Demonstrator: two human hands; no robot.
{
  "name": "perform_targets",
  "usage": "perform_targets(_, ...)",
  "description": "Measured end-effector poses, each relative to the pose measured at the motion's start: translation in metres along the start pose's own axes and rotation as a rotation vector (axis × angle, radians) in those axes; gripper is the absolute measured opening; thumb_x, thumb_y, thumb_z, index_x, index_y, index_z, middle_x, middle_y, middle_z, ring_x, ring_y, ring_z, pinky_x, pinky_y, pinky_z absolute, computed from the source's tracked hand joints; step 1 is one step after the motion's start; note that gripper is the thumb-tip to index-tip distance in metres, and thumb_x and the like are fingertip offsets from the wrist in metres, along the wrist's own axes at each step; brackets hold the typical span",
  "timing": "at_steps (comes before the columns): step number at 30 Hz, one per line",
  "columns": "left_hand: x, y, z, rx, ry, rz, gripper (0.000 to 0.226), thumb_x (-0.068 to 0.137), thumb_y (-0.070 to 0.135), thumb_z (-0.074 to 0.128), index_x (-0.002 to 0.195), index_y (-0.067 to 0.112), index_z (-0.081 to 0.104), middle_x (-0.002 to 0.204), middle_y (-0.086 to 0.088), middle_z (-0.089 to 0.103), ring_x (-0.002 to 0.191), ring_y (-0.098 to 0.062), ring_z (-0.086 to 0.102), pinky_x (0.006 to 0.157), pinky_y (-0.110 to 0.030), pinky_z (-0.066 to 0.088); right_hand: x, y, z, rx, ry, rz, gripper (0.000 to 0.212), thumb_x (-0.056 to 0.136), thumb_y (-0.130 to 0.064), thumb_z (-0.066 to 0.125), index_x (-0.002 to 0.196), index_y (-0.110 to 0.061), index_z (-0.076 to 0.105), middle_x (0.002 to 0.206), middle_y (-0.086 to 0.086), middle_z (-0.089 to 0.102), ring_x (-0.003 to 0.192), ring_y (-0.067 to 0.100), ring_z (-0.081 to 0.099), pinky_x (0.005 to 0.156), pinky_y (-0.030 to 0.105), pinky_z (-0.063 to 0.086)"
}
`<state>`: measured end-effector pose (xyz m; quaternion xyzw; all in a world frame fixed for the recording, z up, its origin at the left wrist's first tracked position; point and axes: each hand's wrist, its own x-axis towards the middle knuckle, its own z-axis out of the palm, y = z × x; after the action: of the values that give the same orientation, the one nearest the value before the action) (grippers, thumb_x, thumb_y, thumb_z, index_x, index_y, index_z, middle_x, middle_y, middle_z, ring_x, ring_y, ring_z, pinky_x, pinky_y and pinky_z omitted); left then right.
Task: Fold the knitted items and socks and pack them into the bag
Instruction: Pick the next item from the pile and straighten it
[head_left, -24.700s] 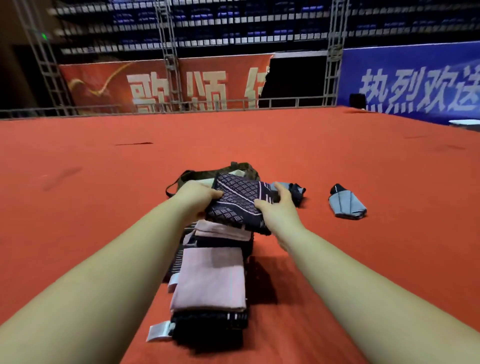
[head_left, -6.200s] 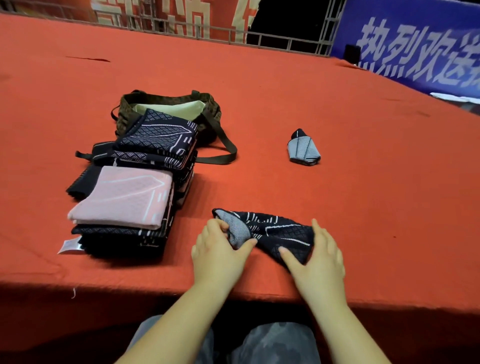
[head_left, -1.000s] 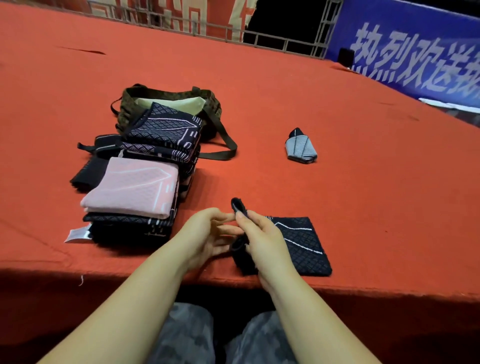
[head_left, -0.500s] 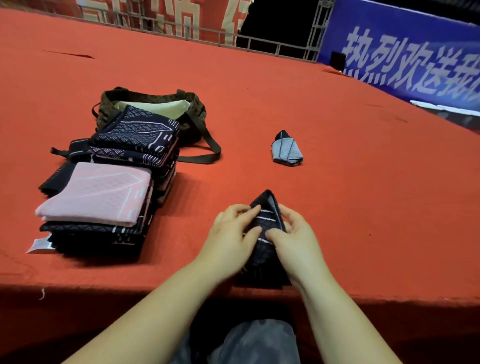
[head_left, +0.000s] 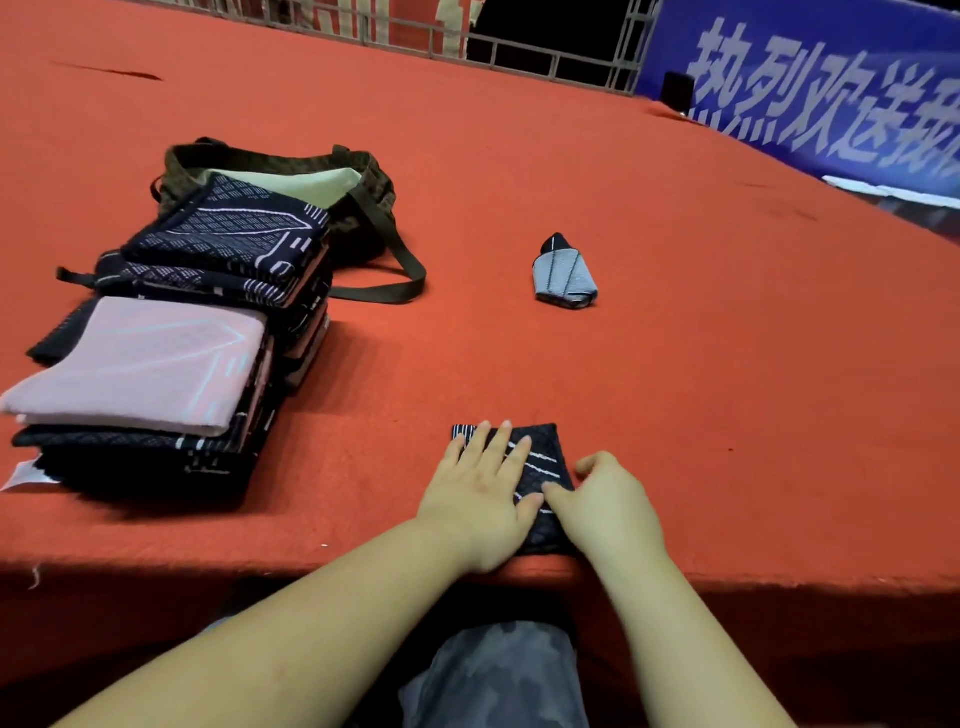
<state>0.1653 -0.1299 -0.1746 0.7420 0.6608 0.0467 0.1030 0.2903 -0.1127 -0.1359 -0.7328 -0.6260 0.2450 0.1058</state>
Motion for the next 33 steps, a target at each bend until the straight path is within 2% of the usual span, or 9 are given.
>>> perform_targets(2, -0.001, -0.001, 0.000, -0.012, 0.014, 0.007, 0.063, 0.099, 0.047, 0.024, 0.152, 0.020, 0.002, 0.160, -0.004, -0.008, 0.146, -0.021, -0.011, 0.118, -0.038, -0.008, 0.002, -0.006, -0.009, 0.122, -0.078, 0.013, 0.006, 0.080, -0.020, 0.062, 0.081, -0.014, 0.062, 0.079, 0.005, 0.064, 0.080, 0.026, 0.061, 0.063, 0.027, 0.040)
perform_targets(4, -0.005, -0.002, -0.005, -0.070, 0.077, 0.027, 0.060, 0.098, 0.047, 0.032, 0.151, 0.022, 0.016, 0.160, -0.004, 0.005, 0.147, -0.020, 0.000, 0.118, -0.035, -0.001, -0.002, -0.011, -0.014, 0.303, -0.139, -0.003, 0.018, 0.076, -0.009, 0.061, 0.060, -0.014, 0.058, 0.063, 0.005, 0.059, 0.063, 0.021, 0.054, 0.059, 0.027, 0.040)
perform_targets(8, -0.018, -0.005, -0.032, -0.821, 0.337, -0.230, 0.030, 0.090, 0.041, 0.057, 0.106, 0.020, 0.071, 0.112, -0.003, 0.067, 0.105, -0.019, 0.060, 0.093, -0.032, 0.043, -0.022, -0.026, -0.023, 0.656, -0.167, -0.115, 0.013, 0.085, -0.011, 0.060, 0.075, -0.011, 0.068, 0.070, 0.005, 0.065, 0.066, 0.017, 0.057, 0.058, 0.024, 0.042)
perform_targets(11, -0.023, -0.013, -0.063, -1.429, 0.113, -0.452, 0.057, 0.069, 0.058, 0.069, 0.091, 0.005, 0.073, 0.087, -0.014, 0.072, 0.078, -0.025, 0.067, 0.073, -0.033, 0.048, -0.037, -0.043, -0.027, 0.536, -0.216, -0.318, 0.034, 0.096, -0.037, 0.049, 0.088, -0.012, 0.071, 0.075, -0.002, 0.065, 0.070, 0.013, 0.055, 0.067, 0.028, 0.041)
perform_targets(14, -0.030, -0.027, -0.083, -1.593, 0.087, -0.482, 0.037, 0.072, 0.039, 0.076, 0.087, 0.006, 0.073, 0.087, -0.014, 0.072, 0.076, -0.026, 0.069, 0.069, -0.030, 0.053, -0.052, -0.063, -0.028, 0.383, -0.154, -0.491, 0.029, 0.098, -0.034, 0.045, 0.077, -0.029, 0.065, 0.075, -0.015, 0.061, 0.074, 0.004, 0.055, 0.070, 0.023, 0.040)
perform_targets(18, -0.041, -0.050, -0.112, -1.642, 0.216, -0.453, 0.017, 0.088, 0.022, 0.063, 0.083, 0.006, 0.068, 0.086, -0.013, 0.070, 0.069, -0.023, 0.064, 0.065, -0.028, 0.049, -0.049, -0.079, -0.029, 0.543, 0.223, -0.413, 0.011, 0.088, -0.025, 0.061, 0.095, -0.021, 0.068, 0.082, -0.003, 0.063, 0.076, 0.013, 0.057, 0.072, 0.028, 0.041)
perform_targets(24, -0.076, -0.104, -0.169, -1.692, 0.276, -0.410, 0.019, 0.088, 0.026, 0.062, 0.090, 0.009, 0.069, 0.092, -0.009, 0.073, 0.084, -0.026, 0.067, 0.088, -0.040, 0.050, -0.065, -0.131, -0.016, 1.026, -0.410, -0.183, 0.027, 0.096, -0.042, 0.046, 0.096, -0.020, 0.061, 0.094, 0.004, 0.067, 0.077, 0.018, 0.060, 0.077, 0.031, 0.048)
perform_targets(30, -0.118, -0.185, -0.190, -1.080, 0.581, -0.445, 0.024, 0.084, 0.032, 0.069, 0.065, 0.016, 0.069, 0.055, 0.010, 0.064, 0.054, -0.006, 0.058, 0.053, -0.020, 0.045, -0.081, -0.205, 0.024, 0.997, -0.266, -0.395, 0.024, 0.087, -0.015, 0.065, 0.109, -0.014, 0.056, 0.102, 0.011, 0.069, 0.080, 0.020, 0.067, 0.071, 0.033, 0.057)
perform_targets(33, -0.134, -0.210, -0.185, -1.001, 0.674, -0.487, 0.010, 0.080, 0.017, 0.073, 0.081, 0.025, 0.068, 0.067, 0.012, 0.066, 0.067, -0.008, 0.062, 0.068, -0.025, 0.050, -0.091, -0.223, 0.051, 0.784, -0.100, -0.545, 0.042, 0.087, -0.015, 0.062, 0.122, -0.030, 0.044, 0.072, -0.006, 0.062, 0.066, 0.006, 0.059, 0.064, 0.019, 0.047)
